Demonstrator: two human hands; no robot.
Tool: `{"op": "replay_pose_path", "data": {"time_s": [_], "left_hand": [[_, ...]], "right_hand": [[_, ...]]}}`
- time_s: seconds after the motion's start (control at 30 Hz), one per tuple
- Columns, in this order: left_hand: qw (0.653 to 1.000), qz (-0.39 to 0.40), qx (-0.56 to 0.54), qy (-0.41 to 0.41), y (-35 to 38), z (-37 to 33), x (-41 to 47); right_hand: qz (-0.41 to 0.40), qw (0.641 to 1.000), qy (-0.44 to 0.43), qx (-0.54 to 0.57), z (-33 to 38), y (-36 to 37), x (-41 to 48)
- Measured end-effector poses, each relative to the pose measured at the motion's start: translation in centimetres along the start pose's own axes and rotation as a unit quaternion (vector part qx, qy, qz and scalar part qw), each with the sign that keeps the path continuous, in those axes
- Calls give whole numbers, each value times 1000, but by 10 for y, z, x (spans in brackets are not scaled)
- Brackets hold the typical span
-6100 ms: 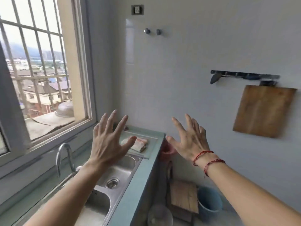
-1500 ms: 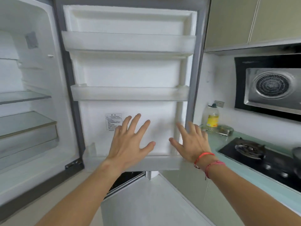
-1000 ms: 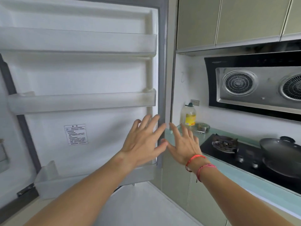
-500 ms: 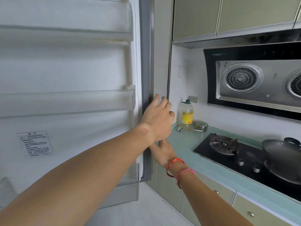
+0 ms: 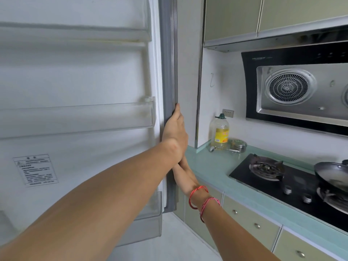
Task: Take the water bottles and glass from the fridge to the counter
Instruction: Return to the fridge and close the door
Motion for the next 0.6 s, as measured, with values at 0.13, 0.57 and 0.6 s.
{"op": "replay_pose_path", "data": {"time_s": [0.13, 0.57, 0.6], "left_hand": [[1000, -22, -9, 5, -4, 4, -13], [983, -150, -103, -8, -30, 40, -127], [981, -155, -116, -9, -31, 43, -140]], "right_hand": [[-8, 1000, 11, -2, 4, -4, -16], [-29, 999, -30, -7, 28, -2, -125], [-28, 999, -37, -8, 28, 0, -135]]}}
Point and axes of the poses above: each hand's wrist, its own x-axis towards the middle knuckle, its own y-axis out of the palm, z = x × y, the point moved 1 cm from there along x, towards the middle knuckle, and after that the axes turned 14 degrees about -y, right-handed, at the moved point
